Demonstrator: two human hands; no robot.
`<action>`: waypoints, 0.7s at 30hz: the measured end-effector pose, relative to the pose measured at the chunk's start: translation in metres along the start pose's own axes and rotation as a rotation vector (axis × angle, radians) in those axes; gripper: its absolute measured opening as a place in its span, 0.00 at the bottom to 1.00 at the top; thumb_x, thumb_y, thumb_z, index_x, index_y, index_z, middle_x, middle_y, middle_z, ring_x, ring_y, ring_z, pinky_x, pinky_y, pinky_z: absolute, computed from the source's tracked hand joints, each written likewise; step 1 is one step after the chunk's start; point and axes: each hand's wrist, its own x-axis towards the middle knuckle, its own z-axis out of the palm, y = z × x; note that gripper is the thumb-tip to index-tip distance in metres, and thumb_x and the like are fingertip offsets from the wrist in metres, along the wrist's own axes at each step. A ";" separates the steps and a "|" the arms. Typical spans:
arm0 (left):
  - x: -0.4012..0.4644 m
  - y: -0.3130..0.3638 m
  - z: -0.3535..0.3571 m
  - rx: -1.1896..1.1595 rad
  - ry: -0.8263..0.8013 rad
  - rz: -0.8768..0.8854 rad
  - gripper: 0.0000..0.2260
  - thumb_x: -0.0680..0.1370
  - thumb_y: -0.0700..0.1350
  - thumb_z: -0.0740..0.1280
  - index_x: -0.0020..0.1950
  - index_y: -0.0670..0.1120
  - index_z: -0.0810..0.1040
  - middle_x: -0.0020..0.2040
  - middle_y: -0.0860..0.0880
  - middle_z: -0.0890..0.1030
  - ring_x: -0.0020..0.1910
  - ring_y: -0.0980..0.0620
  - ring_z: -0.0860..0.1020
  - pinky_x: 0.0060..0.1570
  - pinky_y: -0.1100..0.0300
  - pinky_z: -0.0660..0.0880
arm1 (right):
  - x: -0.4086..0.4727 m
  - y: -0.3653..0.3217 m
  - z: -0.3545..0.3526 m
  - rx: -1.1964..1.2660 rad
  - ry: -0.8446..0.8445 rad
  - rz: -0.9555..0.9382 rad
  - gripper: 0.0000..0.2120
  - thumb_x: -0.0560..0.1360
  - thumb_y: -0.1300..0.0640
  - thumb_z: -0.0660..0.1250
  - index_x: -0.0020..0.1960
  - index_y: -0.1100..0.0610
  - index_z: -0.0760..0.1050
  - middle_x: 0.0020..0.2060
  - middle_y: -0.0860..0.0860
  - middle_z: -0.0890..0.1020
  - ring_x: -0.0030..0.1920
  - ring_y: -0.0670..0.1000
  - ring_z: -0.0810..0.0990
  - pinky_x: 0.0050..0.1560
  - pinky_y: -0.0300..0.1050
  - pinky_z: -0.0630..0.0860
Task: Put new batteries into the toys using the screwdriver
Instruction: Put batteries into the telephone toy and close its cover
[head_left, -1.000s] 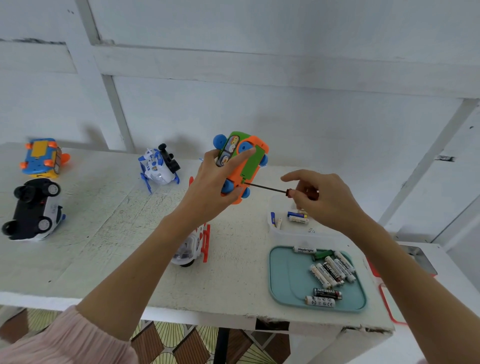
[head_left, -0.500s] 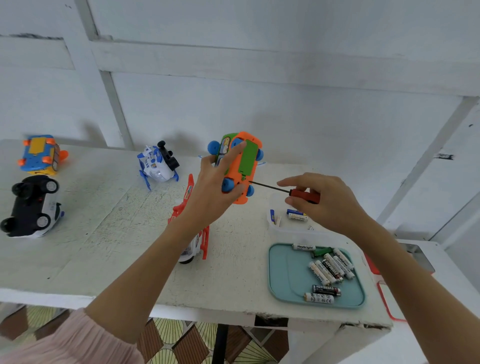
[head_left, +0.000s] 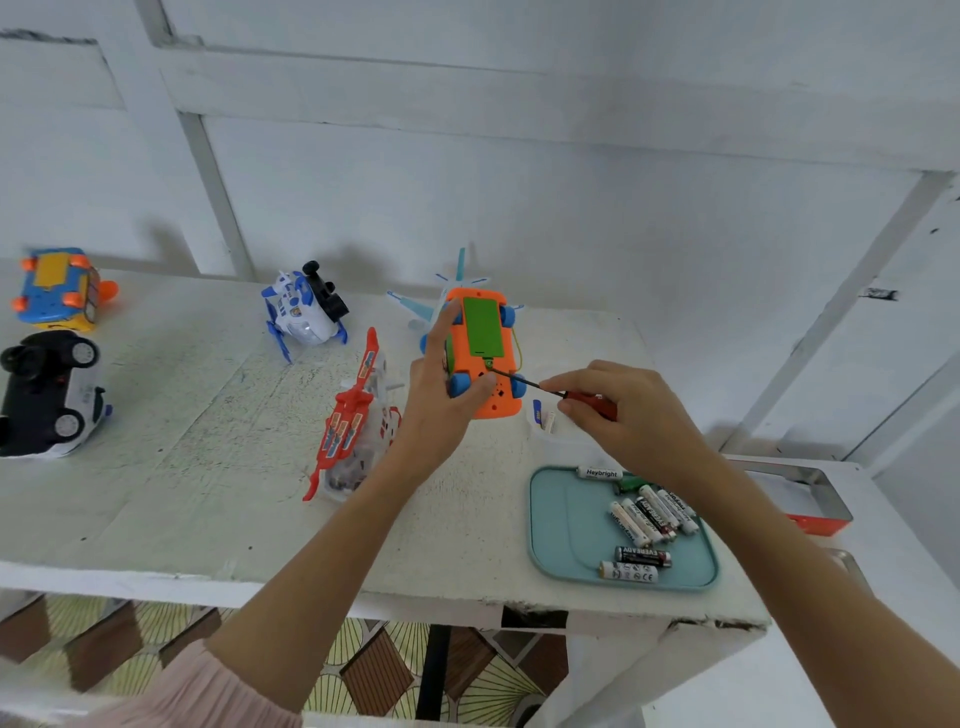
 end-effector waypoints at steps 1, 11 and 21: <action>0.000 0.000 0.001 -0.004 0.003 -0.006 0.30 0.77 0.32 0.64 0.71 0.56 0.57 0.56 0.57 0.72 0.46 0.68 0.78 0.41 0.68 0.77 | -0.001 0.000 0.001 -0.021 0.009 -0.010 0.10 0.75 0.60 0.66 0.54 0.51 0.80 0.36 0.43 0.75 0.32 0.39 0.69 0.36 0.46 0.72; -0.006 -0.001 0.012 -0.061 0.108 -0.102 0.34 0.73 0.46 0.70 0.72 0.62 0.57 0.64 0.47 0.69 0.58 0.49 0.76 0.52 0.47 0.79 | -0.008 -0.009 0.026 -0.137 0.099 -0.024 0.13 0.73 0.56 0.58 0.49 0.56 0.80 0.34 0.51 0.77 0.30 0.52 0.73 0.27 0.45 0.69; -0.006 -0.006 0.016 -0.111 0.137 -0.132 0.32 0.77 0.38 0.66 0.71 0.63 0.56 0.67 0.47 0.68 0.60 0.49 0.76 0.52 0.49 0.79 | -0.010 -0.013 0.040 -0.141 0.173 -0.090 0.18 0.74 0.53 0.52 0.46 0.58 0.79 0.29 0.51 0.75 0.24 0.51 0.69 0.21 0.40 0.64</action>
